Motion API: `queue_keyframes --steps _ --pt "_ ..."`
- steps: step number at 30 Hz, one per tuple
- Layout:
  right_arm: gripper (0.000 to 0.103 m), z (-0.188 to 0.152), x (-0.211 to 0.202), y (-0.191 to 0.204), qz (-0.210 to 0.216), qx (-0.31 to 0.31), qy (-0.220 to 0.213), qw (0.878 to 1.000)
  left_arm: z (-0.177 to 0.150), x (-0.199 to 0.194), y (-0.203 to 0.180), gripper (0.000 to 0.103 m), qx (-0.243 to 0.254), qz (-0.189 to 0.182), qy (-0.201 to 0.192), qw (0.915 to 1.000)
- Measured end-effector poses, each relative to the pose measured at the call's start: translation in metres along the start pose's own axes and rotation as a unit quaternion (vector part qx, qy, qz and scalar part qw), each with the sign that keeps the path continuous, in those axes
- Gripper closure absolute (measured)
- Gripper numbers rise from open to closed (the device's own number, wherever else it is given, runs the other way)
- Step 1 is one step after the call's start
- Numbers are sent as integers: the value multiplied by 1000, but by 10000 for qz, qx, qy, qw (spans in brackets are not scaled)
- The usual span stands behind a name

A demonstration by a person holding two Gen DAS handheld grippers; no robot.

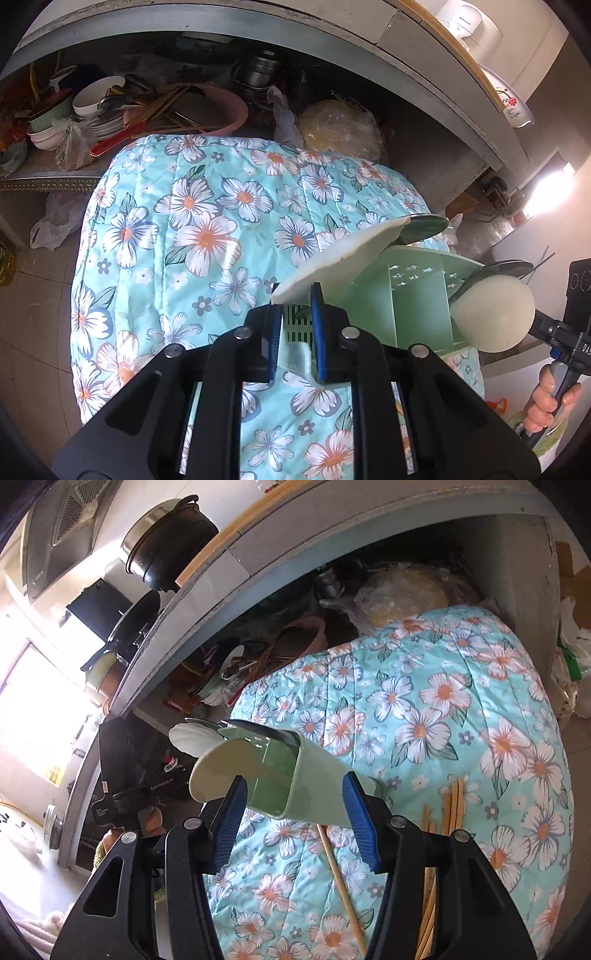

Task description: Organize utensils

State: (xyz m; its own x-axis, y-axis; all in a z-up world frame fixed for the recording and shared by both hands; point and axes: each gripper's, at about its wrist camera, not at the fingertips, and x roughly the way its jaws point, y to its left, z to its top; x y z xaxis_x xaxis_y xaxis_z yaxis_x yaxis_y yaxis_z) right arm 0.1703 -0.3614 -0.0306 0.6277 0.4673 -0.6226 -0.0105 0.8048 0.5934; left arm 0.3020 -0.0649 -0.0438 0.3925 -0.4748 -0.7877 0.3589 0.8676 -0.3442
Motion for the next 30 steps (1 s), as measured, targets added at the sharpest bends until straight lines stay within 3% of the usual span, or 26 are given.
queue_keyframes --steps 5,6,10,30 --pt "60 1 21 0 -62 141 352 9993 -3 -2 -1 89 -112 91 19 9999" --pt "68 3 25 0 -104 175 392 9990 -4 -2 -2 90 -139 90 13 9999" --pt "78 10 33 -5 -273 286 439 9983 -5 -4 0 90 -311 127 8 9994" --pt "85 54 43 -11 110 445 281 9986 24 -7 11 89 -957 30 -252 9951"
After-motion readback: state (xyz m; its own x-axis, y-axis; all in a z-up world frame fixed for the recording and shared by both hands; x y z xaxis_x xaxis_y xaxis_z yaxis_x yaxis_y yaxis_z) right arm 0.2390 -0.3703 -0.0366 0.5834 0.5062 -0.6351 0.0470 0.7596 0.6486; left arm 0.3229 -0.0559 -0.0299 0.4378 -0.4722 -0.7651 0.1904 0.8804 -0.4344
